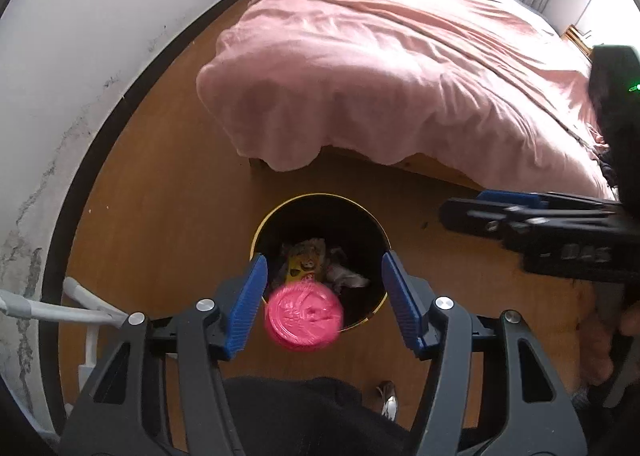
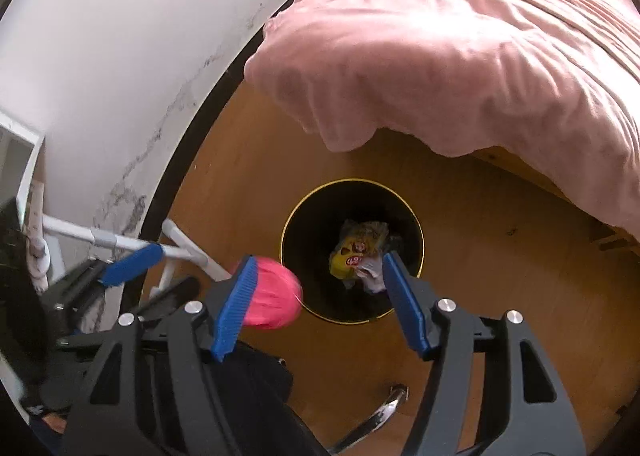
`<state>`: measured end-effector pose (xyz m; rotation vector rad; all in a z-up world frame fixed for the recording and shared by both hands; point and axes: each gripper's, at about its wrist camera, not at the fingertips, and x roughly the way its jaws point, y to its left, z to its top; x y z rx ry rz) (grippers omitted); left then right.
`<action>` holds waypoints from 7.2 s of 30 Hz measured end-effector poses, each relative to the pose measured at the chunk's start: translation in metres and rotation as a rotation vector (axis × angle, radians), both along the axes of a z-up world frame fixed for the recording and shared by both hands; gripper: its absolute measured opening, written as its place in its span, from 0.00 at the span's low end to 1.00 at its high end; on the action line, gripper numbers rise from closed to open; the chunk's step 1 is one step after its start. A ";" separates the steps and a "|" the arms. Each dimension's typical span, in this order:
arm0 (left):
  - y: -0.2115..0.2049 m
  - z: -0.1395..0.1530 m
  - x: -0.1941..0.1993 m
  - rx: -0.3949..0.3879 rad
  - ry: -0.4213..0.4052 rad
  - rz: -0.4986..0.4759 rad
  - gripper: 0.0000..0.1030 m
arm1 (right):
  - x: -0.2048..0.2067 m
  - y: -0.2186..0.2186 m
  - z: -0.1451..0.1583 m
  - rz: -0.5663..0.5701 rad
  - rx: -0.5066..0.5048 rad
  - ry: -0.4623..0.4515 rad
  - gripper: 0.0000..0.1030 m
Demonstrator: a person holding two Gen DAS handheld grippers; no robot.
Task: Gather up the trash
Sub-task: 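Carry the red lid over the bin and open the left gripper to drop it, then grasp the white tissue with the left gripper while the right grasps the clear ring, then carry the tissue and ring over the bin and open both grippers, then grasp the white mask bag with the left gripper while the right grasps the pink candy box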
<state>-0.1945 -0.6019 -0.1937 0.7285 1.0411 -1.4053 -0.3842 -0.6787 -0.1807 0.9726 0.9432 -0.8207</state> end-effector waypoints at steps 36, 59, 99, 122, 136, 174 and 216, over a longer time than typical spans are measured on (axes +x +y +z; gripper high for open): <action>0.407 0.202 0.273 -0.180 -0.371 0.850 0.91 | 0.317 0.232 0.168 0.885 -0.292 -0.274 0.82; 0.487 0.154 0.397 -0.066 -0.332 1.015 0.29 | 0.611 0.415 0.136 1.554 -0.367 -0.207 0.73; 0.111 0.116 0.045 -0.233 -0.040 0.116 0.24 | 0.057 0.049 0.058 0.157 -0.235 0.109 0.45; 0.020 0.014 0.010 -0.081 0.051 0.025 0.37 | 0.027 0.004 -0.003 0.069 -0.047 0.095 0.45; 0.031 0.039 0.006 -0.116 0.010 0.035 0.83 | 0.020 0.000 0.014 0.021 -0.110 0.090 0.61; 0.612 0.176 0.376 -0.097 -0.287 1.216 0.89 | 0.622 0.454 0.171 1.496 -0.441 -0.236 0.70; 0.448 0.183 0.426 -0.031 -0.405 1.033 0.16 | 0.309 0.229 0.184 0.858 -0.311 -0.288 0.45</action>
